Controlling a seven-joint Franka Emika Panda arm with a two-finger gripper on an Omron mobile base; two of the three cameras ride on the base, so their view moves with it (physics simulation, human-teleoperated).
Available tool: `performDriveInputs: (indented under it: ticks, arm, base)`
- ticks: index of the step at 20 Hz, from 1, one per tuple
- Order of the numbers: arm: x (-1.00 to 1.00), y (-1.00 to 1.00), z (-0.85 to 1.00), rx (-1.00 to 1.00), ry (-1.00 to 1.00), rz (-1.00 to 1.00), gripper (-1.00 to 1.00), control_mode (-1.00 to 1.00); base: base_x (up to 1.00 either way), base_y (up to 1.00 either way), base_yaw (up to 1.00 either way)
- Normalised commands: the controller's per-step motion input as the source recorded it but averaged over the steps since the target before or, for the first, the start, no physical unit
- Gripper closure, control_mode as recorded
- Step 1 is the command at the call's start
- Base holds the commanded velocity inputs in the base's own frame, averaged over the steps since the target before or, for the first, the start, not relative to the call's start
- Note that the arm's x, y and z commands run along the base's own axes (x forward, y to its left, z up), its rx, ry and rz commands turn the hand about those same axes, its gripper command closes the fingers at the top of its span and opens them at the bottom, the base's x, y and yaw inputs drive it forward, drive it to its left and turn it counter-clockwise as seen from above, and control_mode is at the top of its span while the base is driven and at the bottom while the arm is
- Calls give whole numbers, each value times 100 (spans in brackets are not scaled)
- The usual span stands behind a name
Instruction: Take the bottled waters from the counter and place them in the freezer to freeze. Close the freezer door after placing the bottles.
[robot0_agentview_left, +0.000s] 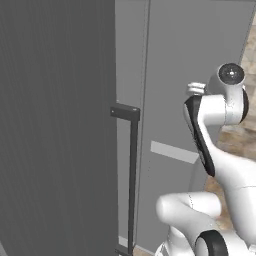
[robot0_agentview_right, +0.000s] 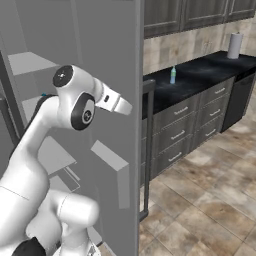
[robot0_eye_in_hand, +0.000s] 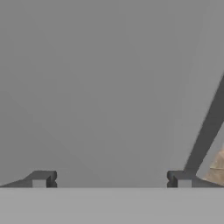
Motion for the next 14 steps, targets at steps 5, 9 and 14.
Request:
performDriveInputs:
  ticks: [5, 9, 14]
  arm:
    - [-75, 43, 0, 0, -2, 11, -100, -100]
    - [-58, 46, 0, 2, 7, 25, -100, -100]
    - [-79, 56, 0, 1, 24, 15, -100, -100]
  base:
    - [0, 0, 0]
    - [0, 0, 0]
    - [0, 0, 0]
